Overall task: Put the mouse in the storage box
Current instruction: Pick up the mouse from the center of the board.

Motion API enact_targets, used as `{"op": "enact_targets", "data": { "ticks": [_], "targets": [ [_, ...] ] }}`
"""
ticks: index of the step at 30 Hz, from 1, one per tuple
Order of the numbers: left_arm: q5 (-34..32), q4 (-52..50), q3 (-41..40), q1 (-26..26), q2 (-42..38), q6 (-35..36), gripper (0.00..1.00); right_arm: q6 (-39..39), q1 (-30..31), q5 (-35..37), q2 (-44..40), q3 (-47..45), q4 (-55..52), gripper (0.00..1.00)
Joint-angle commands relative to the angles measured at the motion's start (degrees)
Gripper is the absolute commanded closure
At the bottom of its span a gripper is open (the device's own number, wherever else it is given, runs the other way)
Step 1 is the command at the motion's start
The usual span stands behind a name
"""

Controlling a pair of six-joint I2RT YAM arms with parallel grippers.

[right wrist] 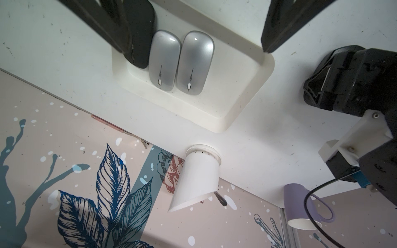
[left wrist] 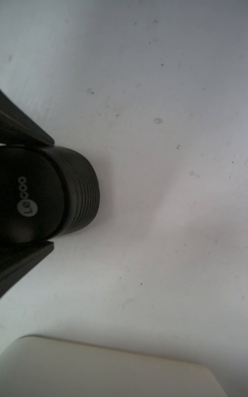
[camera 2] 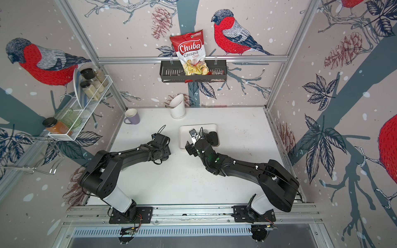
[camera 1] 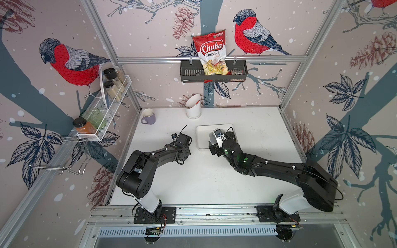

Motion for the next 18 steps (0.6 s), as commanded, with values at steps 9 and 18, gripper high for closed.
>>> {"op": "enact_targets", "data": {
  "ticks": [9, 18],
  "targets": [
    [-3.9, -4.9, 0.1, -0.4, -7.8, 3.4, 0.36, 0.2, 0.2, 2.8, -0.1, 0.6, 2.8, 0.00],
    [-2.9, -10.8, 8.9, -3.1, -12.2, 8.8, 0.42, 2.8, -1.3, 5.2, -3.5, -2.2, 6.7, 0.00]
  ]
}}
